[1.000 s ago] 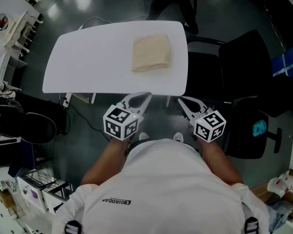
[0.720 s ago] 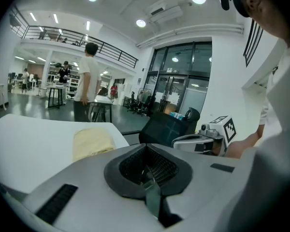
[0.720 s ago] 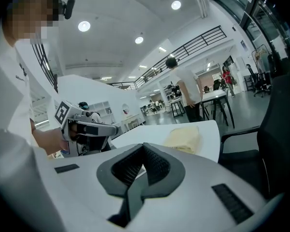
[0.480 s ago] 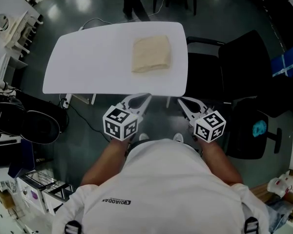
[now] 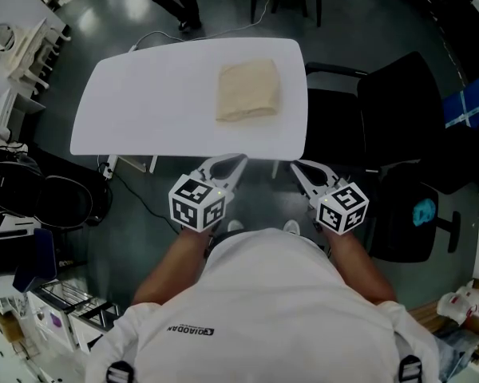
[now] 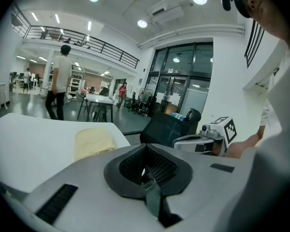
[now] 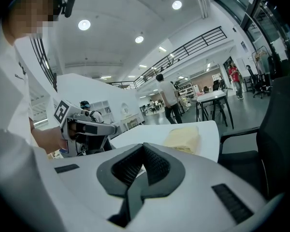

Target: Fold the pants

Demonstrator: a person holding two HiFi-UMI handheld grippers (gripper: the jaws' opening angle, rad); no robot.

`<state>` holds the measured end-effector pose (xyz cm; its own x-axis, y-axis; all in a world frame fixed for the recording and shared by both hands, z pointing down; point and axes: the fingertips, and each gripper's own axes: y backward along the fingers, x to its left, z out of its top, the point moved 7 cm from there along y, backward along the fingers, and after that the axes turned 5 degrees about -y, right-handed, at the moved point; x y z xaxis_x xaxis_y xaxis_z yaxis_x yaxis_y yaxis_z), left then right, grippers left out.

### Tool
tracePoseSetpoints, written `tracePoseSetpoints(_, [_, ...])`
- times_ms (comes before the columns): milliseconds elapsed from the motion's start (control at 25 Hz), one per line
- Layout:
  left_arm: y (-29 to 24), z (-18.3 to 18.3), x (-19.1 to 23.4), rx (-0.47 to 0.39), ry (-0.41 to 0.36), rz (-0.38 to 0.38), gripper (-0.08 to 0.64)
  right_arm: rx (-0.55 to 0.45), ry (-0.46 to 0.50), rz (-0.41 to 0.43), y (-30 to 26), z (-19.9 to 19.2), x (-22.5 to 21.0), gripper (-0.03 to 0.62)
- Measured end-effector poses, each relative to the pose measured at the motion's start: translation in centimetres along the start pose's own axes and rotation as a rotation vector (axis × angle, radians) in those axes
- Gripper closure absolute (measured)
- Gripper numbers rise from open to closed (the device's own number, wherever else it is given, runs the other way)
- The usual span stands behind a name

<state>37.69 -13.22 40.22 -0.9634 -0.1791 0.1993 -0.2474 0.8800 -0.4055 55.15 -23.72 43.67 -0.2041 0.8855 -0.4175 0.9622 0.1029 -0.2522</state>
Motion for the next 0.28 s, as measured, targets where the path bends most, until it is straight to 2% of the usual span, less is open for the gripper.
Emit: tracePoseSetpoints(280, [0.56, -0.31, 1.06, 0.001, -0.002, 0.025, 0.532, -0.014, -0.006, -0.018, 0.08, -0.20, -0.04, 0.575])
